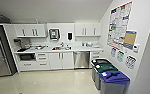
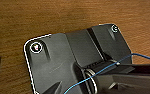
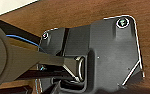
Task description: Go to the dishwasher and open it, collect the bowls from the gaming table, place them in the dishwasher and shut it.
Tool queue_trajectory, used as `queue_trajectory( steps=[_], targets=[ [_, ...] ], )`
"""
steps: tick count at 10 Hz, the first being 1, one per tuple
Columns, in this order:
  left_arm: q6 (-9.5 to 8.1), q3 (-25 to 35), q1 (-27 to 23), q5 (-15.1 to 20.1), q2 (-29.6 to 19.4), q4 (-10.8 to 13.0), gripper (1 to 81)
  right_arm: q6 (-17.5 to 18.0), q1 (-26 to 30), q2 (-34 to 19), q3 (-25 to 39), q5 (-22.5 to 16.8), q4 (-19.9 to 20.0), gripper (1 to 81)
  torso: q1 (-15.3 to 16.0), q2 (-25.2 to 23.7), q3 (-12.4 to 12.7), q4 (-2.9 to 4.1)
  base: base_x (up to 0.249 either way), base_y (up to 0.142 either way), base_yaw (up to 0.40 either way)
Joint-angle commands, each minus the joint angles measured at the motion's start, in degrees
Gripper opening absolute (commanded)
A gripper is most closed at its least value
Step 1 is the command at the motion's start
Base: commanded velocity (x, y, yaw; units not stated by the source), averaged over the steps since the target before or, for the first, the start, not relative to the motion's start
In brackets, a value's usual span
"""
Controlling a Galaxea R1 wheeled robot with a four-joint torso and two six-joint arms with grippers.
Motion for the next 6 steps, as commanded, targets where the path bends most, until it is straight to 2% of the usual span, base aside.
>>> queue_trajectory(
  steps=[1, 6],
  targets=[
    [-0.04, 0.42, -3.24, 2.58, -1.31, 0.69, 81.1, -0.17, 2.56, -1.19, 1.03, -2.33, -0.84, 81.1, 0.00, 0.00, 0.00, 0.00, 0.250, 0.000, 0.000],
    [-0.04, 0.42, -2.88, 2.58, -1.40, 0.69, 81.1, -0.26, 2.64, -1.10, 1.12, -2.42, -0.92, 81.1, -0.04, 0.02, 0.00, 0.00, 0.198, 0.000, 0.000]
  ],
)
